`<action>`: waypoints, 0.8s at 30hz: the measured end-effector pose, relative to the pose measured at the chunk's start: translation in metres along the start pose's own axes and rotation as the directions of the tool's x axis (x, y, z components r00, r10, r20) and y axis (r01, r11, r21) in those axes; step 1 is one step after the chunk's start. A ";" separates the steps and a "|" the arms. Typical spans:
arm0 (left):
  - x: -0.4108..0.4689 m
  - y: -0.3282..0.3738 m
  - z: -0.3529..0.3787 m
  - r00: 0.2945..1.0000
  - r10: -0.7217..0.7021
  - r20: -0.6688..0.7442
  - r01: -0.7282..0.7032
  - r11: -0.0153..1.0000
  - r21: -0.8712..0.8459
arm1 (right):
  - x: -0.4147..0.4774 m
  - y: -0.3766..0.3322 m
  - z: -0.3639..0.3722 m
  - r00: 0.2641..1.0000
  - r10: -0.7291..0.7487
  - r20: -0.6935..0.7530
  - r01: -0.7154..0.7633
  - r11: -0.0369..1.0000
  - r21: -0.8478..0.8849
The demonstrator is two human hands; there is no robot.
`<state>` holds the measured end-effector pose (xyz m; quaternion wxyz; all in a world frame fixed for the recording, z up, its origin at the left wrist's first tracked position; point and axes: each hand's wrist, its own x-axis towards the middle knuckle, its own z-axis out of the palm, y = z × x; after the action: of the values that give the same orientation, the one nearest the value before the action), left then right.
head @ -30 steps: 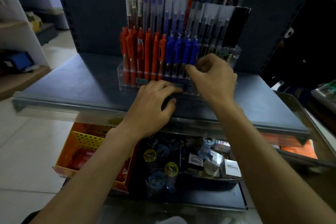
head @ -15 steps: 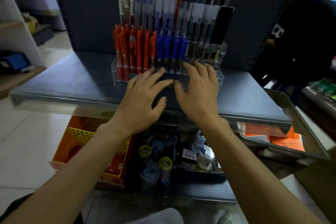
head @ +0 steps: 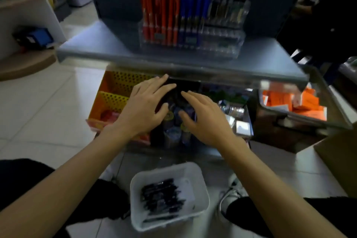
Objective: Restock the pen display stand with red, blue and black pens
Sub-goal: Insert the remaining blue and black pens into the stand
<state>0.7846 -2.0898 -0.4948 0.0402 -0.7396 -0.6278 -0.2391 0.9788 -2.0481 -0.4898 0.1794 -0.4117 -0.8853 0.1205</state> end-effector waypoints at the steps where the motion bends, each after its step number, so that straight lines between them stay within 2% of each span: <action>1: -0.015 -0.004 0.010 0.999 -0.008 0.053 0.008 1.000 -0.001 | -0.011 0.003 0.013 0.999 0.009 0.052 -0.009 1.000 -0.001; 5: -0.074 -0.013 0.055 0.946 -0.068 0.316 0.071 0.997 0.002 | -0.046 0.016 0.064 0.965 0.084 0.248 -0.083 0.996 -0.013; 7: -0.099 -0.014 0.075 0.875 -0.104 0.473 0.114 0.993 0.007 | -0.060 0.021 0.088 0.926 0.122 0.357 -0.117 0.992 -0.038; 10: -0.131 -0.018 0.107 0.747 -0.106 0.657 0.212 0.974 -0.084 | -0.075 0.026 0.119 0.843 0.141 0.518 -0.150 0.988 -0.024; 13: -0.152 -0.026 0.137 0.650 -0.085 0.755 0.299 0.942 -0.151 | -0.085 0.035 0.145 0.766 0.153 0.625 -0.216 0.976 0.025; 15: -0.162 -0.033 0.159 0.593 -0.094 0.799 0.337 0.931 -0.140 | -0.090 0.042 0.158 0.724 0.185 0.664 -0.267 0.963 0.023; 18: -0.173 -0.035 0.190 0.460 -0.111 0.881 0.412 0.905 -0.102 | -0.095 0.052 0.178 0.674 0.234 0.700 -0.349 0.937 0.022; 19: -0.176 -0.034 0.202 0.435 -0.121 0.892 0.415 0.906 -0.080 | -0.096 0.055 0.184 0.655 0.257 0.710 -0.372 0.928 0.007; 24: -0.192 -0.035 0.258 0.396 -0.263 0.880 0.357 0.927 0.117 | -0.104 0.070 0.218 0.585 0.301 0.753 -0.449 0.893 -0.008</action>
<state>0.8113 -2.1648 -0.8084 -0.3692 -0.6259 -0.6710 0.1474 0.9981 -2.0984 -0.7355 -0.1858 -0.4869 -0.7579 0.3924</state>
